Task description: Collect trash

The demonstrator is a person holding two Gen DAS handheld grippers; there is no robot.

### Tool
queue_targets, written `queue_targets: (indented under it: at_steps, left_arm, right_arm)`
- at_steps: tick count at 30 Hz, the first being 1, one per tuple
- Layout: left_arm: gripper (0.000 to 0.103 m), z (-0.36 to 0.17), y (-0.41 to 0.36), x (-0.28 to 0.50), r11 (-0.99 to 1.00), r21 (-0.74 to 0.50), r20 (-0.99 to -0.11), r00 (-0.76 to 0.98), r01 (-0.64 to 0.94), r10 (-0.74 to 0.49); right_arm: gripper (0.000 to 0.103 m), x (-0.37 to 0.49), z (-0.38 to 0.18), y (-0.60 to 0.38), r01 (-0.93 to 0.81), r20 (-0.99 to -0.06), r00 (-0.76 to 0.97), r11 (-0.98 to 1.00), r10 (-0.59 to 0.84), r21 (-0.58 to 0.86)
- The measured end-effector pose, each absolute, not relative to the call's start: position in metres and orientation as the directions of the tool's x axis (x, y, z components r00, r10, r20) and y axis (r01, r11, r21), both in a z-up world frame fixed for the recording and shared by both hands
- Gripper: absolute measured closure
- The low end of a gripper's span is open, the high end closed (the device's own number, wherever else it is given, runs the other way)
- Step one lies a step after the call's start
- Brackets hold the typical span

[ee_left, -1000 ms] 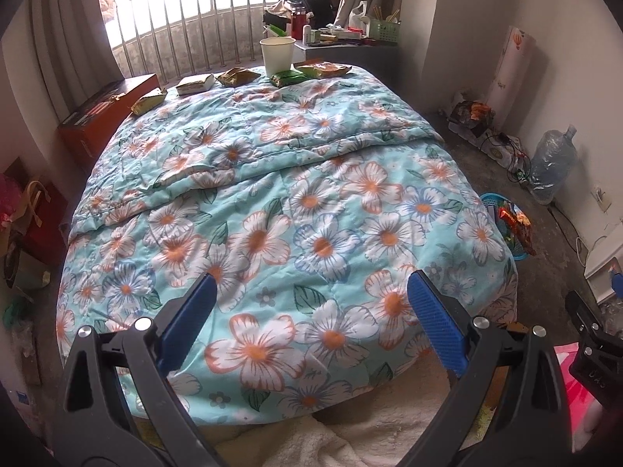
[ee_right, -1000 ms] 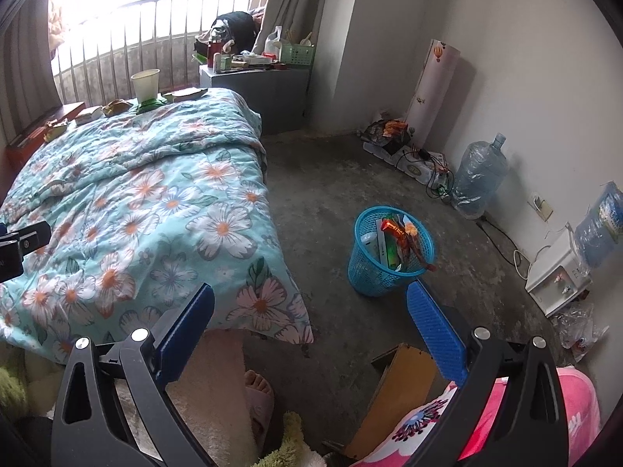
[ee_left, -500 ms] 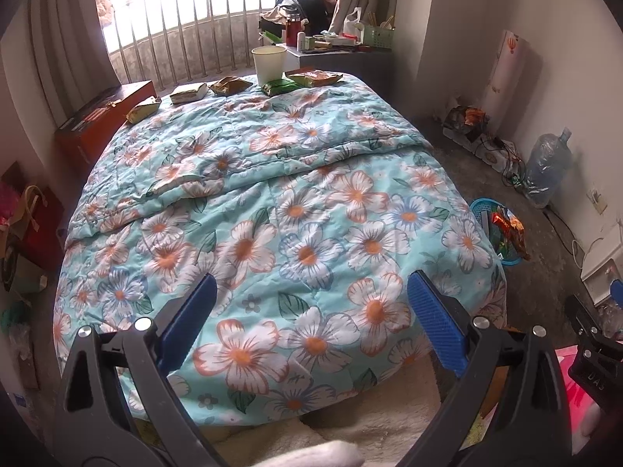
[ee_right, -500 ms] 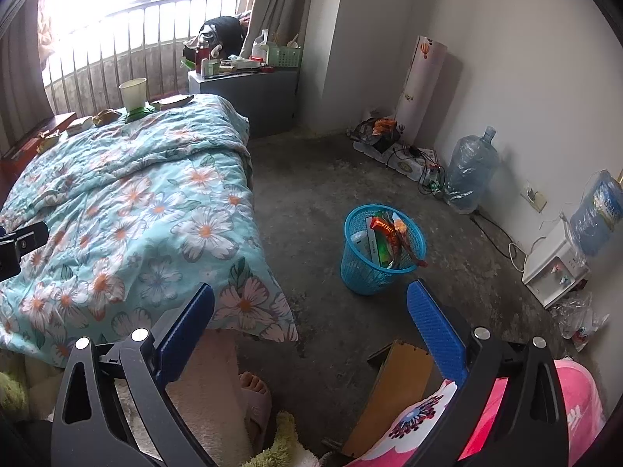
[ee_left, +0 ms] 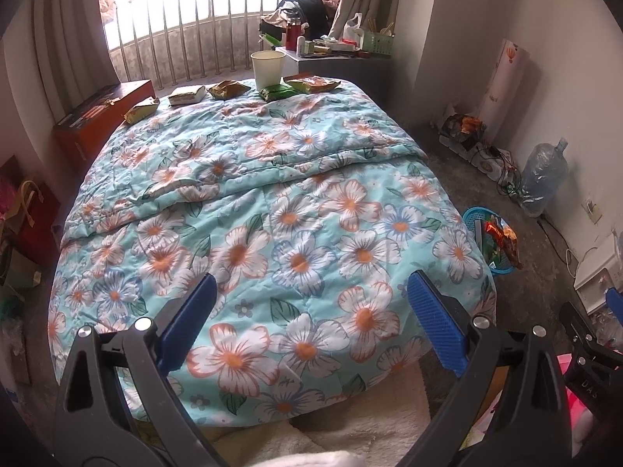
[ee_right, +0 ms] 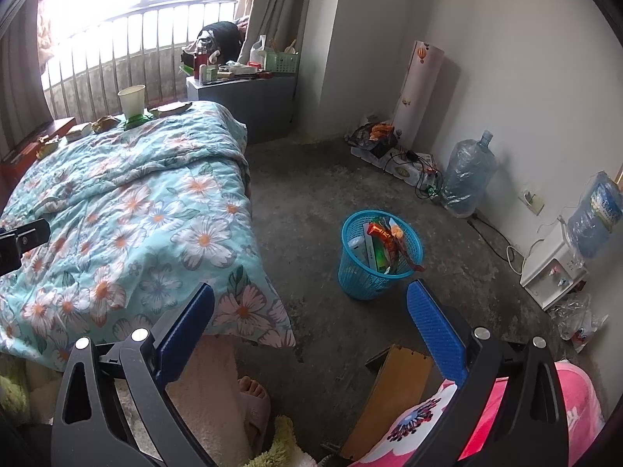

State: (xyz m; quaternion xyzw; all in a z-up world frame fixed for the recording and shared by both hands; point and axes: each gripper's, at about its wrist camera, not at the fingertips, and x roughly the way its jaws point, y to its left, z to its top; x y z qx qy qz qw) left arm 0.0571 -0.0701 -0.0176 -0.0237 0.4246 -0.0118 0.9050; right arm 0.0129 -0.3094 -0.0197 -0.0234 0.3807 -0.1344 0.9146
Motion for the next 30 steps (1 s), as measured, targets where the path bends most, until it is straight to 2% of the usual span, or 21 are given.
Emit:
queue_targets:
  at_steps: [30]
  left_arm:
    - [0.009,-0.0149,-0.0654,0.0589,0.998,-0.057,-0.765,0.644,-0.012,-0.036]
  right_arm:
    - [0.007,0.0155,-0.0203,-0.3060,0.215,-0.691,0.674,0.965,-0.259,-0.152]
